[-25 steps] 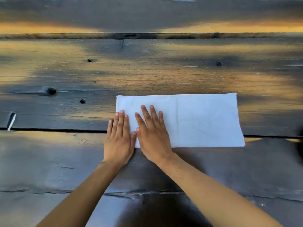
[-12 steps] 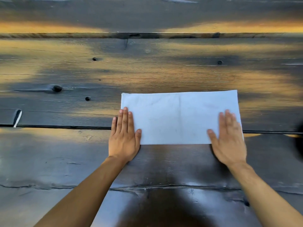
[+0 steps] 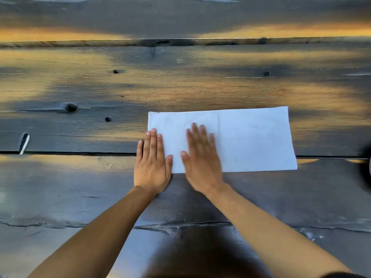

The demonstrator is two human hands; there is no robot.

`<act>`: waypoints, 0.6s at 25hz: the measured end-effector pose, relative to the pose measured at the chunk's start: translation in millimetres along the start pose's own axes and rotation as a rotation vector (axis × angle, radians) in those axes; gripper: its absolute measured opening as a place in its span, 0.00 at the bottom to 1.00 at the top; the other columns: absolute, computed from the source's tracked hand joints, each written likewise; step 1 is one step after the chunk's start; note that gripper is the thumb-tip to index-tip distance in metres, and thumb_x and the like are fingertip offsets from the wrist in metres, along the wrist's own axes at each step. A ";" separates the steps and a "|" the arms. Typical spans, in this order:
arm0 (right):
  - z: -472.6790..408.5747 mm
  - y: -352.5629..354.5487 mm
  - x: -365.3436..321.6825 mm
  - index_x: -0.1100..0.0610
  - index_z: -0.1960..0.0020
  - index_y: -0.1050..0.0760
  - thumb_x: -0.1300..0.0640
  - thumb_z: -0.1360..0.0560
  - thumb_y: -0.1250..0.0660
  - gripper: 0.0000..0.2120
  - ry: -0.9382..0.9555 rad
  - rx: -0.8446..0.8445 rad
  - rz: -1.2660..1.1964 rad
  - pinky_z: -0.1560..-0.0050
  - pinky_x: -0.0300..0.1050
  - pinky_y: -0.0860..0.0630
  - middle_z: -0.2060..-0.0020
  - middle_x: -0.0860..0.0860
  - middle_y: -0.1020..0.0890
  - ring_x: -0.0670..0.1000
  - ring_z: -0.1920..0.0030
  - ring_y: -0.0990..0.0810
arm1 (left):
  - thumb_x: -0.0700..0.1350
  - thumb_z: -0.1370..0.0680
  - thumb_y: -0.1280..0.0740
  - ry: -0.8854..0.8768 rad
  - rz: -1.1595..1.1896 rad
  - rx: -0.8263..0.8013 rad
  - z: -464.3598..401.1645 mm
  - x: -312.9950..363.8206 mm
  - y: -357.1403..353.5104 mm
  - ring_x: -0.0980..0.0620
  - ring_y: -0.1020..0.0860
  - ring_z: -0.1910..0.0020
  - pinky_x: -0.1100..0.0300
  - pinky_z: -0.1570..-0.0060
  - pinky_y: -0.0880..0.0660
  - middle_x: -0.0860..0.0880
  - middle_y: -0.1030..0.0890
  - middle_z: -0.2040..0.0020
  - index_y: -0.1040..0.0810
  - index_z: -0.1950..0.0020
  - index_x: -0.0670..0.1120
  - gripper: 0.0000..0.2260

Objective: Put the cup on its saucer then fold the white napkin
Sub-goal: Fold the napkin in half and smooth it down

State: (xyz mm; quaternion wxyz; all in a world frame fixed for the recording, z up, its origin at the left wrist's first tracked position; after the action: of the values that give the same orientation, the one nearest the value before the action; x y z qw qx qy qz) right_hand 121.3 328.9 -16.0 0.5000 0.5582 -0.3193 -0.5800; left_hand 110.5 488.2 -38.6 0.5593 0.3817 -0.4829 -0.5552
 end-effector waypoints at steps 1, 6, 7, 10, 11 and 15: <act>-5.3 -10.2 -19.8 0.58 0.19 0.48 0.47 0.17 0.51 0.30 0.054 -0.028 0.026 0.20 0.60 0.53 0.18 0.55 0.49 0.57 0.18 0.55 | 0.55 0.16 0.57 -0.008 -0.003 0.004 0.3 0.0 -0.1 0.44 0.57 0.18 0.42 0.21 0.52 0.39 0.55 0.17 0.54 0.19 0.37 0.31; 3.2 -20.6 25.0 0.48 0.18 0.49 0.40 0.17 0.52 0.30 0.083 -0.058 0.172 0.21 0.62 0.51 0.18 0.53 0.50 0.58 0.18 0.54 | 0.55 0.16 0.56 -0.009 -0.013 -0.003 0.2 -0.2 -1.3 0.44 0.58 0.18 0.43 0.20 0.53 0.39 0.56 0.17 0.55 0.18 0.37 0.31; 10.0 -15.3 48.2 0.47 0.18 0.50 0.39 0.17 0.53 0.30 0.077 -0.049 0.198 0.21 0.62 0.50 0.17 0.53 0.51 0.58 0.18 0.54 | 0.55 0.16 0.57 -0.006 -0.016 -0.006 0.1 -0.4 -1.2 0.44 0.59 0.18 0.44 0.20 0.54 0.40 0.57 0.17 0.56 0.18 0.38 0.31; 35.5 5.8 134.9 0.46 0.18 0.53 0.37 0.17 0.57 0.30 0.013 -0.036 0.256 0.21 0.62 0.50 0.17 0.52 0.53 0.57 0.18 0.55 | 0.56 0.16 0.58 0.002 -0.019 -0.017 0.7 -0.1 -0.4 0.44 0.60 0.18 0.44 0.20 0.55 0.40 0.57 0.17 0.56 0.18 0.38 0.31; 45.3 14.6 163.1 0.47 0.18 0.54 0.37 0.17 0.59 0.31 -0.034 -0.034 0.265 0.21 0.63 0.50 0.17 0.52 0.54 0.57 0.18 0.56 | 0.56 0.16 0.58 0.003 -0.023 -0.020 0.9 0.0 -0.1 0.44 0.60 0.18 0.44 0.20 0.55 0.40 0.57 0.17 0.56 0.18 0.38 0.31; 66.6 37.0 217.4 0.49 0.17 0.57 0.37 0.17 0.60 0.31 -0.140 -0.040 0.273 0.20 0.62 0.52 0.18 0.52 0.57 0.55 0.18 0.60 | 0.56 0.16 0.58 0.010 -0.015 -0.031 -0.4 1.1 1.6 0.45 0.60 0.18 0.44 0.20 0.55 0.41 0.57 0.17 0.56 0.18 0.38 0.32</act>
State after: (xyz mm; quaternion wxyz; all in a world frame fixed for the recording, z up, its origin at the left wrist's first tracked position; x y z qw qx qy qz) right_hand 91.9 101.8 -41.5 0.5616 0.4578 -0.4148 -0.5505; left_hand 111.2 487.2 -37.0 0.5635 0.3794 -0.4688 -0.5647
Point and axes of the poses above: each hand's wrist, its own z-axis away from the middle knuckle, its own y-axis out of the back of the hand, x = y × z, the point moved 4 cm from there along -z, towards the middle knuckle
